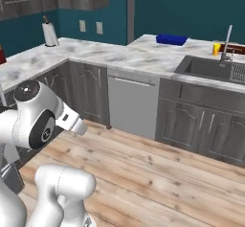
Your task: Gather the potato and avocado from the fridge and place them on a tray on the dining counter. Then gather the fishs from the fridge and place them on the other tray.
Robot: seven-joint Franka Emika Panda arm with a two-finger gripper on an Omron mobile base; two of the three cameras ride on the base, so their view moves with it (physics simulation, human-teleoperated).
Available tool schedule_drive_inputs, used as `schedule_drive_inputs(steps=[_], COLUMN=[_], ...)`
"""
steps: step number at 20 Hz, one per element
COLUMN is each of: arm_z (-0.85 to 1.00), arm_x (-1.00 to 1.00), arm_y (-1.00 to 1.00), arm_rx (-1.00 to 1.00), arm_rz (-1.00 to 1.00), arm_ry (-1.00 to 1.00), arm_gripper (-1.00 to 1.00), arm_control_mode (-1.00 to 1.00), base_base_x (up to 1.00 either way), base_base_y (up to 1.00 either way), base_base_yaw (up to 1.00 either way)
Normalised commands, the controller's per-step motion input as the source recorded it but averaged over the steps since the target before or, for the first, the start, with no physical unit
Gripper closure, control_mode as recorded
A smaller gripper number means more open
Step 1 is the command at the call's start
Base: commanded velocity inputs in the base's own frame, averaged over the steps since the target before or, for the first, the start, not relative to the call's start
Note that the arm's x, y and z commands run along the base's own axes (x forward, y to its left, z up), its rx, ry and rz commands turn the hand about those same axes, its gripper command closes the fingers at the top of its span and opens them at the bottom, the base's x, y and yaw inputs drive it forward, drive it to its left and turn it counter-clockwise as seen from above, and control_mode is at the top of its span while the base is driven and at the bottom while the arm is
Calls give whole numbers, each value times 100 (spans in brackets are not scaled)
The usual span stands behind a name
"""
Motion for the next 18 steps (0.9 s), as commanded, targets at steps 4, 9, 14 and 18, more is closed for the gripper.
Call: schedule_drive_inputs(steps=[4, 9, 14, 18], arm_z=[0, 0, 0, 0], arm_x=[0, 0, 0, 0], arm_y=[0, 0, 0, 0], arm_rx=[0, 0, 0, 0], arm_rz=[0, 0, 0, 0], arm_ry=[0, 0, 0, 0], arm_gripper=[100, 100, 100, 100], arm_control_mode=[100, 100, 100, 100], base_base_x=[32, 57, 63, 58], base_base_y=[0, 1, 1, 0], base_base_yaw=[-12, -15, -18, -23])
